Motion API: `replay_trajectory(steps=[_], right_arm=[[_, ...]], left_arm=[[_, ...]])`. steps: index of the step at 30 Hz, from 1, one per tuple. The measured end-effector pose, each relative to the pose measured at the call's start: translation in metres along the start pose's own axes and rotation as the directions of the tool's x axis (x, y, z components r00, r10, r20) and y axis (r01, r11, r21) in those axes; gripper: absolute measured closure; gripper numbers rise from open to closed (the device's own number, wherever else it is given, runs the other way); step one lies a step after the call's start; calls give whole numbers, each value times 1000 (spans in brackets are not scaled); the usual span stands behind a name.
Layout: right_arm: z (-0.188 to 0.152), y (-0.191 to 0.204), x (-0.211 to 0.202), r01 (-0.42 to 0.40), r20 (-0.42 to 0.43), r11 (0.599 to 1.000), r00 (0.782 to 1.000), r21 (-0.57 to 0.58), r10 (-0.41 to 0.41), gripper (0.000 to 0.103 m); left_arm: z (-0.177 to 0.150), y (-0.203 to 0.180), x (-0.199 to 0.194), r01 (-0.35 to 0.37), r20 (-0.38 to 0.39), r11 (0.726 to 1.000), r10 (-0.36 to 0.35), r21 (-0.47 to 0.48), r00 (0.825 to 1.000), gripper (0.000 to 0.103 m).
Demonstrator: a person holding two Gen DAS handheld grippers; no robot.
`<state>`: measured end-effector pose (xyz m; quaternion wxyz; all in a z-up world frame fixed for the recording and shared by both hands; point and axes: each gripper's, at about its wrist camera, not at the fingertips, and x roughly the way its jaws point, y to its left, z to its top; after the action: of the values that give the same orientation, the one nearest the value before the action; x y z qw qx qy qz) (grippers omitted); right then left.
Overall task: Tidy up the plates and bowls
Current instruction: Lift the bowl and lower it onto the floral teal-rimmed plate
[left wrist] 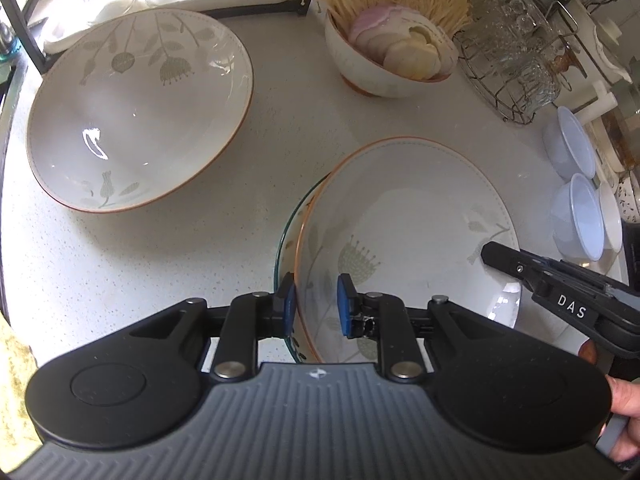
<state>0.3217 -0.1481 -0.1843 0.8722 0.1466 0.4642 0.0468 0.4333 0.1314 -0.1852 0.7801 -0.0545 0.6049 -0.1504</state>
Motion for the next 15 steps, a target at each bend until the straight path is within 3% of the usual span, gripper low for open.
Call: replay_trajectory(steps=[4, 6, 9, 15], right_arm=[[1, 0, 3, 0, -5, 1000, 1000, 4, 0, 86], [1, 0, 5, -4, -22, 1000, 1000, 3, 4, 86], [2, 3, 7, 7, -28, 1000, 1000, -9, -7, 85], [2, 2, 8, -3, -24, 1000, 1000, -5, 3, 85]], left_arm=[[-1, 1, -1, 8, -1, 1000, -8, -8, 1000, 77], [-1, 5, -1, 46, -9, 998, -46, -40, 999, 65], [-3, 12, -5, 80, -11, 992, -82, -95, 997, 64], [-12, 14, -14, 82, 11, 988, -81, -130, 997, 63]])
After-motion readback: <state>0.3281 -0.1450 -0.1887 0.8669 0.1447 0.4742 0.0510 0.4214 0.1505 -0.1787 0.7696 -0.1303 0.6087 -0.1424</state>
